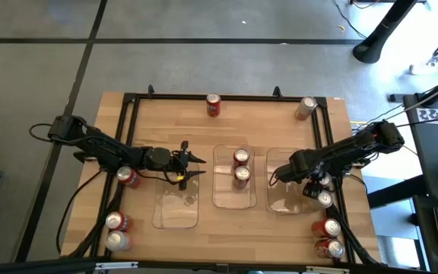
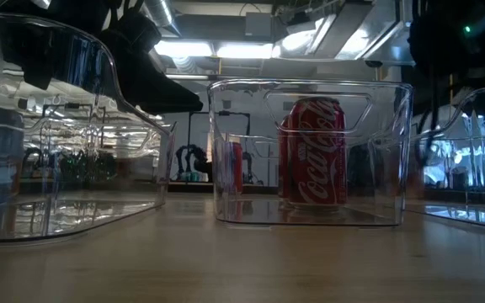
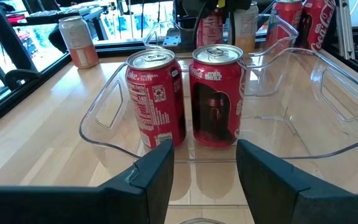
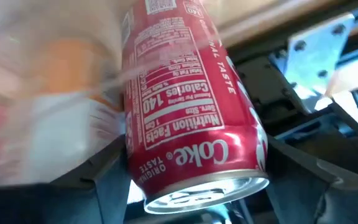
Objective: Sort soda cans
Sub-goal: Put the top red white soda can into the center transparent bin
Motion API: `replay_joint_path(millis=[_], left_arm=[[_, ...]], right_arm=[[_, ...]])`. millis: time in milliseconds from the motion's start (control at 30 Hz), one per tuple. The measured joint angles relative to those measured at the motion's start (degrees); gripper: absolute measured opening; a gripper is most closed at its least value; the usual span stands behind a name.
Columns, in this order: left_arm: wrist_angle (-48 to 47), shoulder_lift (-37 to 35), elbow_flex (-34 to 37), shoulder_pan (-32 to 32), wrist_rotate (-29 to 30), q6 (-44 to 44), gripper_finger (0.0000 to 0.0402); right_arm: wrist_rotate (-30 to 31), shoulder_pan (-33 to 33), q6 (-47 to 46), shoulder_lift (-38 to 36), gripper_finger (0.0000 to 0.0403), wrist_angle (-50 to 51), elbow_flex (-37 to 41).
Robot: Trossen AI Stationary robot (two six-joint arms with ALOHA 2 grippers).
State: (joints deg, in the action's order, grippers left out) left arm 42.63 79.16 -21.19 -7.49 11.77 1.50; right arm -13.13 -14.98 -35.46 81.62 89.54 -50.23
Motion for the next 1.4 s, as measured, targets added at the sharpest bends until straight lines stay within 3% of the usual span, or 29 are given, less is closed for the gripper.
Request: replay_joint_path(millis=[433,900,1400], left_arm=[[0.0,0.0,0.0,0.0,0.0,0.0,0.0164],[0.0,0.0,0.0,0.0,0.0,0.1,0.0164],[0.1,0.0,0.0,0.0,0.0,0.0,0.0164]], right_arm=[[-0.2,0.0,-1.8,0.0,0.0287,0.4,-6.1],[-15.9,0.0,-9.3,-0.1,0.0288,0.5,-10.9],[-17.5,0.0,-15.6,-0.1,0.0286,0.5,-18.2]])
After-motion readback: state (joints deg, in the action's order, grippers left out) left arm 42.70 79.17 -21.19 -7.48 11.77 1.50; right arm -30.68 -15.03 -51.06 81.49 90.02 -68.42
